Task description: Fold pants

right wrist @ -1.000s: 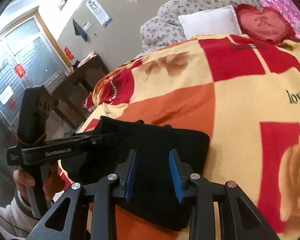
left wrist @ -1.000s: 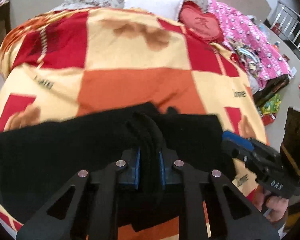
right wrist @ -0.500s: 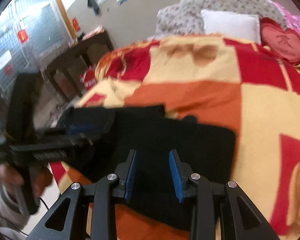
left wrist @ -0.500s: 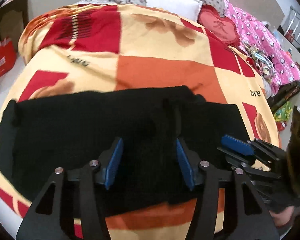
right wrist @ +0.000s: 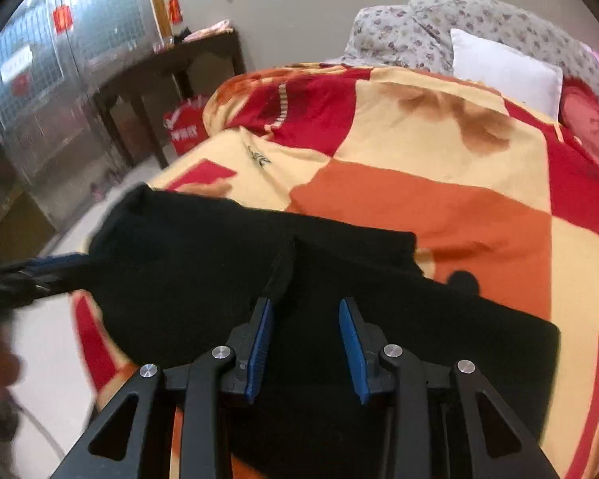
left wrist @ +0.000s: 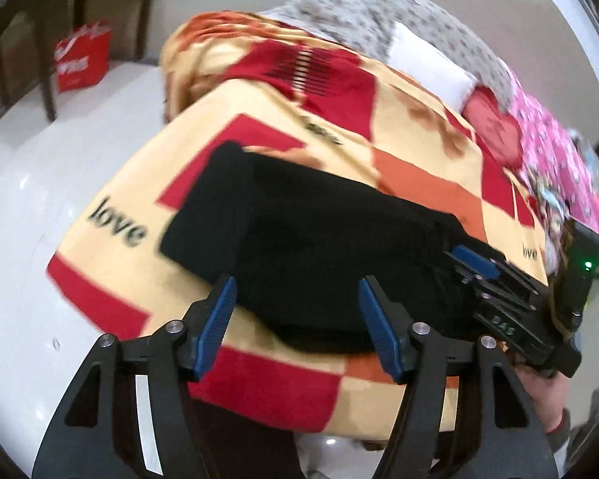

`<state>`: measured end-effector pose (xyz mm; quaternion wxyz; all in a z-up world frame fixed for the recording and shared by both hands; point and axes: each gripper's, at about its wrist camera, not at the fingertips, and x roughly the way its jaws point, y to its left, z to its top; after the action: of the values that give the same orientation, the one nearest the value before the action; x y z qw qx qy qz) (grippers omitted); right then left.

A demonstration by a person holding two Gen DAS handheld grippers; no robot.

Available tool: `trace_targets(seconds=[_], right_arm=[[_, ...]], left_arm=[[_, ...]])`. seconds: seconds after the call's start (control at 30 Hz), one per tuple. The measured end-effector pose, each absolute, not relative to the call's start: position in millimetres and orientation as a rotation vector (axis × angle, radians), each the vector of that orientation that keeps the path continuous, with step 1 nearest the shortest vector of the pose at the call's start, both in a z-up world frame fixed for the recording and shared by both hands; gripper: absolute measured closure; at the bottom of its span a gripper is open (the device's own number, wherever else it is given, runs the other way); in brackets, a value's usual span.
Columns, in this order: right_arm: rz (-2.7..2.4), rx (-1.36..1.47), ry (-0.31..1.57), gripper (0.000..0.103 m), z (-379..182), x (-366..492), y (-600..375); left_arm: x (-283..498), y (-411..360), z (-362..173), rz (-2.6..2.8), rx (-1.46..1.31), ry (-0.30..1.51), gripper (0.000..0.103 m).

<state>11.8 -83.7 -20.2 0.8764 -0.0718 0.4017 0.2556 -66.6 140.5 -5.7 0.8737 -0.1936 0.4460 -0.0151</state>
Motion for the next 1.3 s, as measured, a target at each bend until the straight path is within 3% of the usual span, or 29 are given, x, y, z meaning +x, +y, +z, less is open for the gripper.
trace_targets(seconds=[0.1,0.5,1.07,1.23,1.3], right_arm=[[0.581,-0.107,0.843,0.069,-5,13,-80],[0.794,-0.119,0.885,0.059,-3,47,7],[0.899,-0.275,0.922,0.056,-24,72,75],[0.943,-0.262,0.952,0.057,-35,83,84],[0.955,-0.211,0.959,0.066,-37,88,81]], left_arm=[[-76,155,-12,-0.003,-0.485,0.922,0.024],[-64,160,-36,0.055,-0.506,0.974,0.024],[-51,160,-40,0.056,-0.478,0.962,0.024],[-46,160,-41,0.061,-0.470,0.922,0.022],[-45,162,-42,0.044,-0.485,0.894,0.022]])
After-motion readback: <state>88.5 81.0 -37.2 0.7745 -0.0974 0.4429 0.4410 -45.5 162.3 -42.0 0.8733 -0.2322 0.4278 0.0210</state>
